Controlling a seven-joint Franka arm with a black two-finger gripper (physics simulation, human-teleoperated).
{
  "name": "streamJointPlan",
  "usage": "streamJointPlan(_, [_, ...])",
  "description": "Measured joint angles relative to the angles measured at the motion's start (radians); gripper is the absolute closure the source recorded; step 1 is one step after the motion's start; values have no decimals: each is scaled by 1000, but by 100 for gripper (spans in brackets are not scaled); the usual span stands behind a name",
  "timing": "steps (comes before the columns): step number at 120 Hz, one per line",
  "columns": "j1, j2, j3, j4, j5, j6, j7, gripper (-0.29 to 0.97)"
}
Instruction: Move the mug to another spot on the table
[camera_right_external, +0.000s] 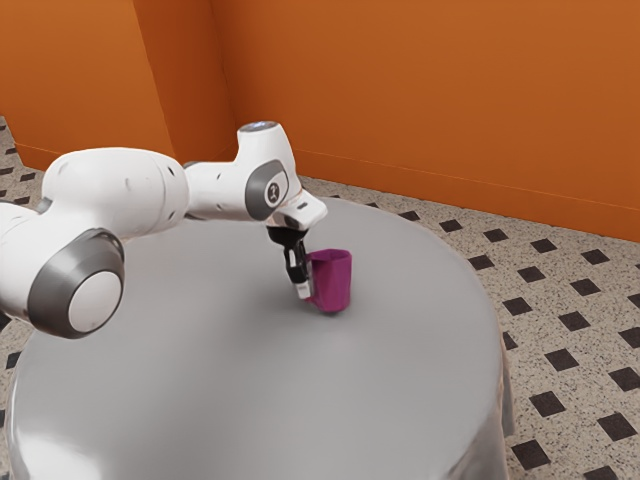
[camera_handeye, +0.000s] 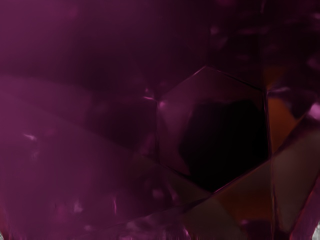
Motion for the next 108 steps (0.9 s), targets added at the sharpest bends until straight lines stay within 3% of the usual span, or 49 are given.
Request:
streamJointPlan(17, [-1,-4,-2,5,3,-1,-6,66])
streamJointPlan(48, [-1,-60,-4,-14,0,13,-14,69])
streamJointPlan(82, [-1,-310,-5,-413,-29,140,-26,72])
streamJointPlan(108, [-3,-421,0,-593,-40,237,-38,73])
